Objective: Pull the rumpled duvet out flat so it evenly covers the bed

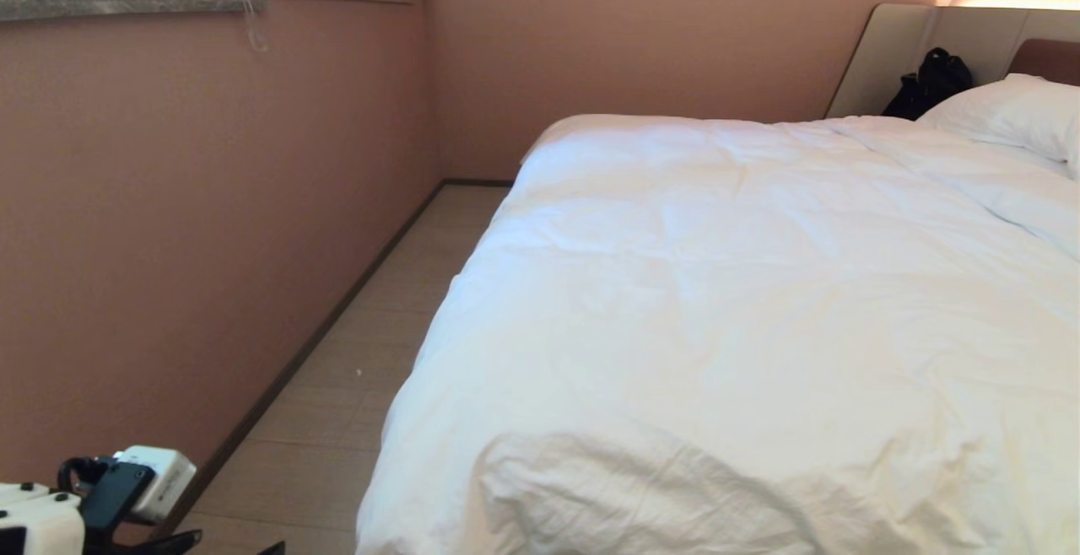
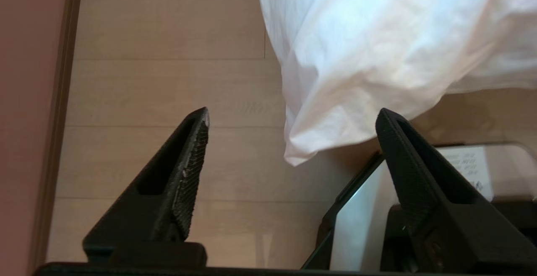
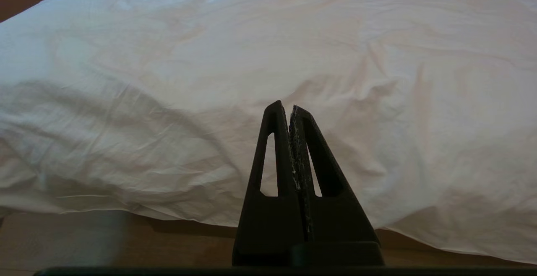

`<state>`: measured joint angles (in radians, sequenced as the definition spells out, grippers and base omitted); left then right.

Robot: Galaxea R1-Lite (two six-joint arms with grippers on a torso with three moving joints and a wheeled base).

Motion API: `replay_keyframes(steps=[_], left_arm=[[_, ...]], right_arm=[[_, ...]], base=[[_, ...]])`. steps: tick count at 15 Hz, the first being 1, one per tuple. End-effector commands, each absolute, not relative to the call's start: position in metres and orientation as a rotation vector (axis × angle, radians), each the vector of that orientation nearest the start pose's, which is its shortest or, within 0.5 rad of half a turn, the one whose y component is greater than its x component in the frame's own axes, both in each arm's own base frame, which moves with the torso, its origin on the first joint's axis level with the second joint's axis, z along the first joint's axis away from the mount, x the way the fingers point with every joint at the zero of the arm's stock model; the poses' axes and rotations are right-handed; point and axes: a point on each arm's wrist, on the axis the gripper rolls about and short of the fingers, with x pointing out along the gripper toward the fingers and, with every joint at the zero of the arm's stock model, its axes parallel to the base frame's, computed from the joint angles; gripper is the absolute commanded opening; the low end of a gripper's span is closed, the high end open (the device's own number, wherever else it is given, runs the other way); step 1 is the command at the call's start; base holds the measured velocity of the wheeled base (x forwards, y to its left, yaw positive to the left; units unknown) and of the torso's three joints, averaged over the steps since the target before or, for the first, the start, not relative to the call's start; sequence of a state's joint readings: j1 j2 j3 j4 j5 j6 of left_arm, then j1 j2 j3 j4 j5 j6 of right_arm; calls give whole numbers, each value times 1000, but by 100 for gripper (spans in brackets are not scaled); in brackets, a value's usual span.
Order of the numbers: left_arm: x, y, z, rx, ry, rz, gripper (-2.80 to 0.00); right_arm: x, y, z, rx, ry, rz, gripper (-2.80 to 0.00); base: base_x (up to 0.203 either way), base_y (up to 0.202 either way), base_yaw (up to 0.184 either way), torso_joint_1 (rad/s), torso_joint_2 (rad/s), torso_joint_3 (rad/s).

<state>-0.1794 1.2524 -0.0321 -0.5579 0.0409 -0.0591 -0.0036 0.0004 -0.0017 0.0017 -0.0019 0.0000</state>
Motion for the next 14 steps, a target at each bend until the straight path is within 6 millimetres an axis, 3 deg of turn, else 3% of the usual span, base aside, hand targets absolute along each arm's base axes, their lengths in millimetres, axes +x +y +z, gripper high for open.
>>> replay_keyframes(steps=[1,7,14], left_arm=[[114,-20,91,-9,610,-106,0],[105,-17,116,-67,433,-66,0],[81,-11,147,-86,237,8,0]], right_arm=[[-23,0,76,2,0,-5,-280],[-23,0,76,2,0,-5,-280],[-23,0,76,0,0,-5,-280]], base=[[0,0,0,0,0,0],[0,0,0,0,0,0],[0,0,0,0,0,0]])
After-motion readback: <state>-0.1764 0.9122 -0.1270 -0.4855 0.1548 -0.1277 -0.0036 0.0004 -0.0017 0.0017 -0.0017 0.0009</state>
